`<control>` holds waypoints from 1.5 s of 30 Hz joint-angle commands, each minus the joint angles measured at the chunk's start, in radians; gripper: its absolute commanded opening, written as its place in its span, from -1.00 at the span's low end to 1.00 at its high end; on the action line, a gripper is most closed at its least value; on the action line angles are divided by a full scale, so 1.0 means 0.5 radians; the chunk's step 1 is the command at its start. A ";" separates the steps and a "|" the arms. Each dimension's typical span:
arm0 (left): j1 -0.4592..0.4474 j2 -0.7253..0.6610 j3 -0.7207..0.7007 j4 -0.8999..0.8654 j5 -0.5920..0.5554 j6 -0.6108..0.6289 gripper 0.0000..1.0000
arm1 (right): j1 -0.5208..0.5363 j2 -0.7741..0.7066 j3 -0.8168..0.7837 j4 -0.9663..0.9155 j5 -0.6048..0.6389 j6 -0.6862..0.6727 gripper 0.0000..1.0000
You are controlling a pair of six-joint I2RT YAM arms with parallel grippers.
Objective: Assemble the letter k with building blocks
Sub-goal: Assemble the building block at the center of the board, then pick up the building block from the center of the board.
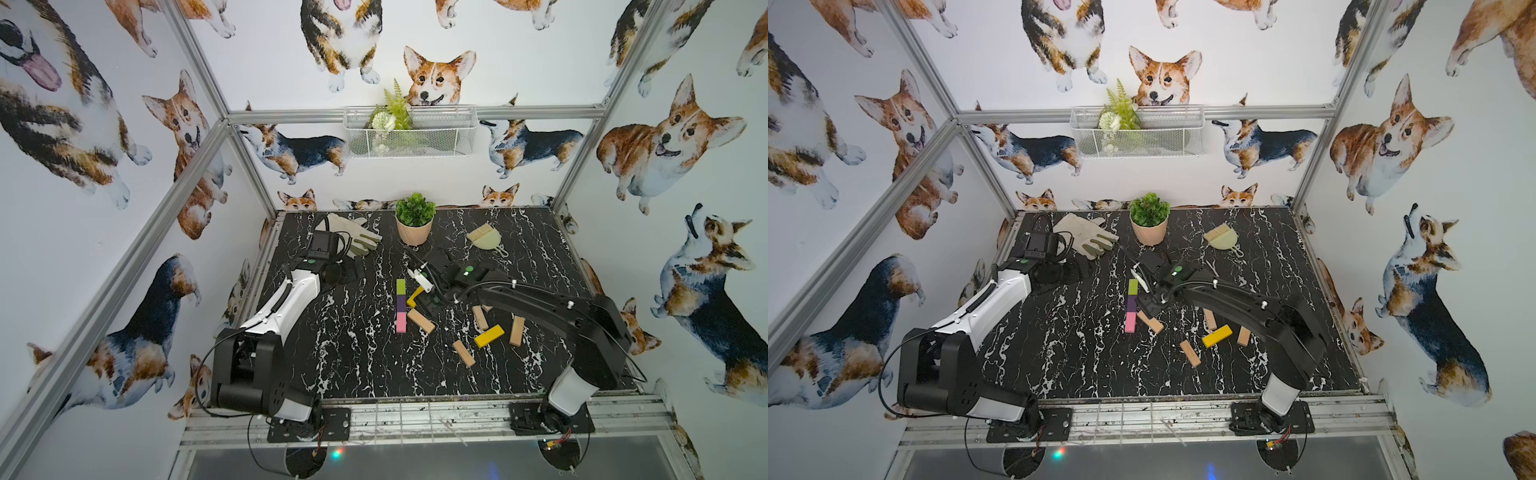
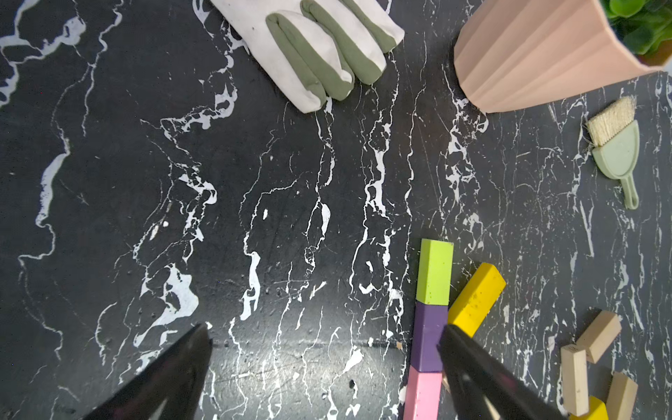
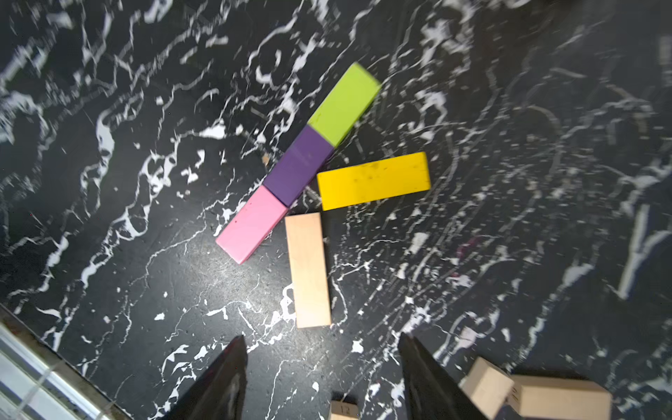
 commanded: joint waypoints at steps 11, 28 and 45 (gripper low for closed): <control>-0.036 0.009 0.013 0.027 0.017 0.013 1.00 | 0.062 -0.194 -0.562 -0.297 0.077 0.414 0.27; -0.036 0.018 0.013 0.017 0.009 0.013 1.00 | 0.159 -0.027 -0.840 -0.132 0.006 0.501 0.13; -0.038 0.015 0.013 0.014 -0.014 0.008 1.00 | 0.166 0.060 -0.859 -0.105 0.055 0.475 -0.31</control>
